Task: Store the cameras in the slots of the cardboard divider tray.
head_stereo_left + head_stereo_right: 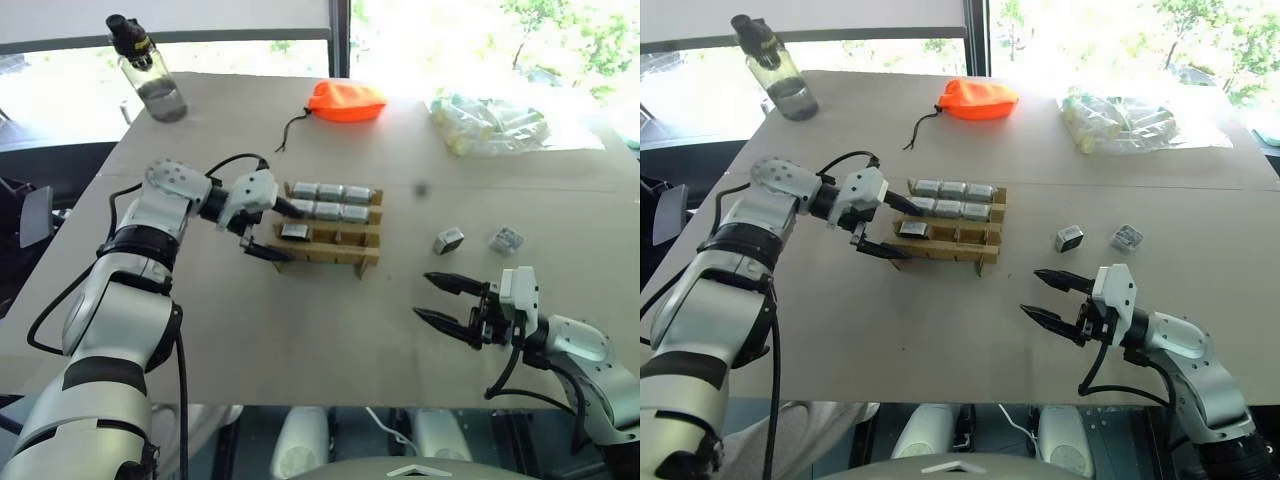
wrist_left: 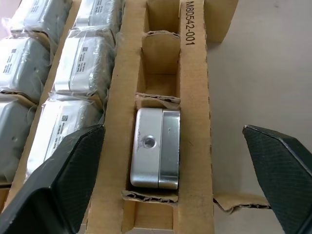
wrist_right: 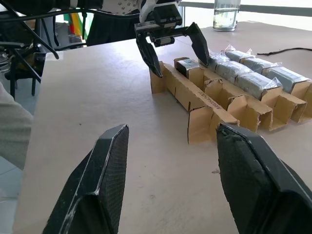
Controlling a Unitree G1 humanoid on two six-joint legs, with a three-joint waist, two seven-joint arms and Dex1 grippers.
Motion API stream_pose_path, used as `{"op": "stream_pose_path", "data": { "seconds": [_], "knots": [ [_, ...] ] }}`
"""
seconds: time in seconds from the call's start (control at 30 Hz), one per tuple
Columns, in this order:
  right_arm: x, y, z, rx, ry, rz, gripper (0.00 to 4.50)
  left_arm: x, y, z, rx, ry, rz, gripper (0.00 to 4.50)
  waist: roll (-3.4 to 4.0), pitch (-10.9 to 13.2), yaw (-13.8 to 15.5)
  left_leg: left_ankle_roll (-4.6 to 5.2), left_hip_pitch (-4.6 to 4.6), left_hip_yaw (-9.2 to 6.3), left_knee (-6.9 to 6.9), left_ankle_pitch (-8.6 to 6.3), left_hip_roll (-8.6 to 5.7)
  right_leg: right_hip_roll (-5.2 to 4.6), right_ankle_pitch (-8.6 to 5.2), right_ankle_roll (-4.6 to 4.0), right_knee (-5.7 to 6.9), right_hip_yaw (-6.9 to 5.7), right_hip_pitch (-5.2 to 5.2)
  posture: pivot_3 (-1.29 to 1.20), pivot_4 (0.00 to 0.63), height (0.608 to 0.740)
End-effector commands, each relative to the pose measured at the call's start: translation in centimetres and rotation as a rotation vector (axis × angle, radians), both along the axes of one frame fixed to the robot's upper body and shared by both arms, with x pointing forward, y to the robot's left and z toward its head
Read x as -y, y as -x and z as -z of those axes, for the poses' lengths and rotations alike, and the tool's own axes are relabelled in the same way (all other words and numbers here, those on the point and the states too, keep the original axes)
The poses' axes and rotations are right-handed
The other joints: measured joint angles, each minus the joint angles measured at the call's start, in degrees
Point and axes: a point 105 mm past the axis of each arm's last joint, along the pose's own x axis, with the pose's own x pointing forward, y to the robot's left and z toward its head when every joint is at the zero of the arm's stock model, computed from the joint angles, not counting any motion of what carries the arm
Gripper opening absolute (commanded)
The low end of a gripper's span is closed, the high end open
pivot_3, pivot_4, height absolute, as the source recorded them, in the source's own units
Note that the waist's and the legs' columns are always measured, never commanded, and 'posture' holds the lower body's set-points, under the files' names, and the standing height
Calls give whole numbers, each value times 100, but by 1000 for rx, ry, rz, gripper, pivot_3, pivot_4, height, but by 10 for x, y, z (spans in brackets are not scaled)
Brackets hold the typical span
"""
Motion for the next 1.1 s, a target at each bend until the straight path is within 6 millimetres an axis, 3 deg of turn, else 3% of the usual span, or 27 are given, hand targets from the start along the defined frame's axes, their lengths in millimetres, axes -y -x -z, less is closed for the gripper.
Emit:
{"op": "stream_pose_path", "data": {
  "seconds": [0.03, 0.23, 0.4, 0.57, 0.77, 0.8, 0.9, 1.1],
  "knots": [
    [6, -3, -8, 55, 6, 42, 2781, 3, -1, -18, 33, 55, 1, 4444, 0, 0, -4, 0, -1, 0, 0, 0, 0, 0, 0, 0, -1, 0, 0, 0, 150, 726],
    [34, -23, -1, 70, 100, 226, 2781, 6, 8, -44, 57, 146, 24, 4444, -2, 1, -7, 0, -4, -3, 1, 0, 0, -1, 0, 0, 0, -2, -1, 0, 150, 726],
    [73, -47, -1, 37, 187, 403, 2781, 14, 34, -64, 45, 225, 105, 4444, -1, 2, -25, 0, 1, -2, 0, 0, 1, -2, 0, 0, 1, 5, -1, 0, 150, 726],
    [113, -76, -7, 42, 225, 615, 2781, 21, 67, -76, -24, 346, 139, 4444, 2, 1, -25, -1, 12, 5, -1, 1, 3, -1, 0, -1, 12, 15, -1, 0, 150, 726],
    [137, -86, 5, 13, 304, 639, 2781, 18, 87, -73, -64, 403, 50, 4444, 2, 1, -4, -1, 10, 7, -5, 0, 3, -3, 0, 0, 5, 16, -1, 0, 150, 726],
    [141, -87, 5, 2, 311, 633, 3337, 16, 89, -72, -59, 408, 31, 4500, 3, 2, -11, -1, 11, 7, -5, 0, 3, -3, 0, 0, 5, 16, 0, 0, 150, 726],
    [155, -92, 5, -39, 350, 603, 4421, 12, 96, -69, -47, 440, -42, 4500, 4, 2, -32, -1, 18, 16, -5, 1, 4, -3, -1, 1, 7, 26, 1, 0, 150, 726],
    [174, -111, 2, -104, 311, 603, 4421, 14, 107, -74, -3, 538, -180, 4500, 4, 2, -84, -2, 25, 23, -6, 1, 33, 3, 0, 0, 6, 36, 3, 0, 150, 726]
  ]
}}
